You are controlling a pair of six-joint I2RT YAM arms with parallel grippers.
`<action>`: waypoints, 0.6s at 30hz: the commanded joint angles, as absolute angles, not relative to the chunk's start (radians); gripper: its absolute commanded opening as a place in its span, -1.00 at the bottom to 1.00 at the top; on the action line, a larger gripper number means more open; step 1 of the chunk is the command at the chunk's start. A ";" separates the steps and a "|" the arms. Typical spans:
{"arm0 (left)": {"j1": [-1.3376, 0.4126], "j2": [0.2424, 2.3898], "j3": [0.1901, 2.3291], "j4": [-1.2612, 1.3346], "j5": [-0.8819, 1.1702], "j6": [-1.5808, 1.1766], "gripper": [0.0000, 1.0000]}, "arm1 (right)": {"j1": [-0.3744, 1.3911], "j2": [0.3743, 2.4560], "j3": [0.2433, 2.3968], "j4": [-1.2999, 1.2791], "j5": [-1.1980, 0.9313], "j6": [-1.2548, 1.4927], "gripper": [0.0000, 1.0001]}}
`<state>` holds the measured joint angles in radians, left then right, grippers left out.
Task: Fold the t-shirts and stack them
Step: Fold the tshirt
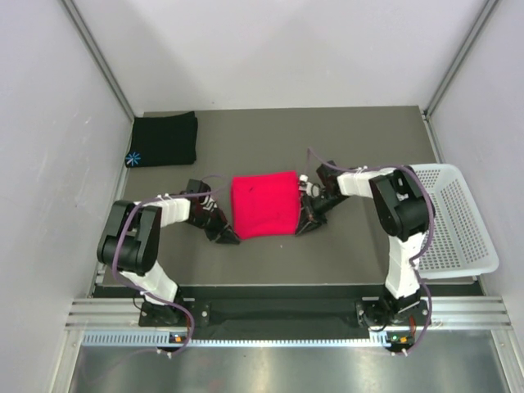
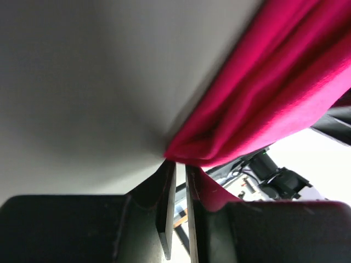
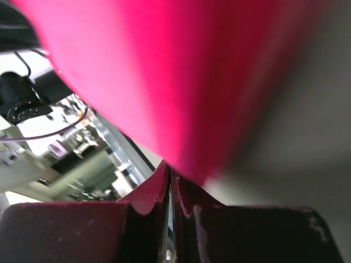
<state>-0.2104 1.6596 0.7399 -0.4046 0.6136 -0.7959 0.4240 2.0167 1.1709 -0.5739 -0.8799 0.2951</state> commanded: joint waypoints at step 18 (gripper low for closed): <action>-0.186 1.852 1.172 -0.037 0.676 -0.943 -0.62 | 0.373 2.164 1.598 -0.269 -0.945 0.635 -0.93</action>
